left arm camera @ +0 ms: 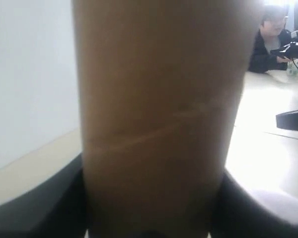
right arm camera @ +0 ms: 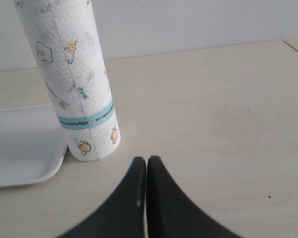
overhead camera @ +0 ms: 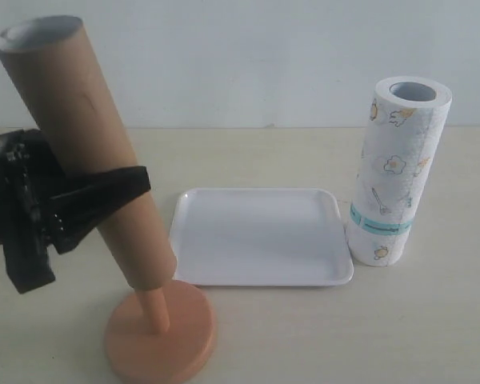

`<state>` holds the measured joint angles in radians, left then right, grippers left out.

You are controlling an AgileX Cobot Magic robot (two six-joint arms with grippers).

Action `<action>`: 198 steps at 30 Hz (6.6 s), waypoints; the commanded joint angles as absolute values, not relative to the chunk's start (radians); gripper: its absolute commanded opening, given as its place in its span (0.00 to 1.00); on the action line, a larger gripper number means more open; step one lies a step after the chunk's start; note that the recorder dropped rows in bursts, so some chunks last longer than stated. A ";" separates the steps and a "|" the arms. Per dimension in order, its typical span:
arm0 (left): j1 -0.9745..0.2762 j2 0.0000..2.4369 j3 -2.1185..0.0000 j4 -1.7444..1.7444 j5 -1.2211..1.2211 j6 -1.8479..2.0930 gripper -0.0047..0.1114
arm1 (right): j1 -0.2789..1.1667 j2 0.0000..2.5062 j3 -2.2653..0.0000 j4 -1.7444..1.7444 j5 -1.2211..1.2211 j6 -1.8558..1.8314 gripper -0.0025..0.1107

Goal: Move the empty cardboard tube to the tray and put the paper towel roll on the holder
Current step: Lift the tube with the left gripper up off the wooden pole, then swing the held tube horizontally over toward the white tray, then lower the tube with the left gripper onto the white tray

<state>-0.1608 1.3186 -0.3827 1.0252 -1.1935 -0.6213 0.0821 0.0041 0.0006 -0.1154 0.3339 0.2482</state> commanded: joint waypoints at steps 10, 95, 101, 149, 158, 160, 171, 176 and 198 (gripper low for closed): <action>-0.167 1.004 -0.567 1.184 -1.046 -1.012 0.08 | 0.079 0.000 0.000 -0.119 0.329 0.251 0.02; -0.243 0.866 -0.962 0.775 0.096 -0.138 0.08 | 0.079 0.000 0.000 -0.119 0.329 0.252 0.02; -0.295 0.959 -0.975 0.494 0.218 0.332 0.08 | 0.079 0.000 0.000 -0.119 0.329 0.252 0.02; -0.883 1.876 -1.699 0.854 0.870 0.136 0.08 | 0.079 0.000 0.000 -0.119 0.329 0.252 0.02; -0.885 1.970 -1.699 0.860 0.871 0.084 0.08 | 0.079 0.000 0.000 -0.119 0.329 0.252 0.02; -0.890 1.993 -1.699 0.879 0.888 0.084 0.08 | 0.079 0.000 0.000 -0.119 0.329 0.252 0.02; -0.897 2.048 -1.686 0.890 0.878 0.052 0.08 | 0.079 0.000 0.000 -0.119 0.329 0.252 0.02; -0.897 2.048 -1.634 0.917 0.878 0.060 0.08 | 0.079 0.000 0.000 -0.119 0.329 0.252 0.02; -0.895 2.049 -1.470 0.950 0.808 -0.078 0.08 | 0.079 0.000 0.000 -0.119 0.329 0.252 0.02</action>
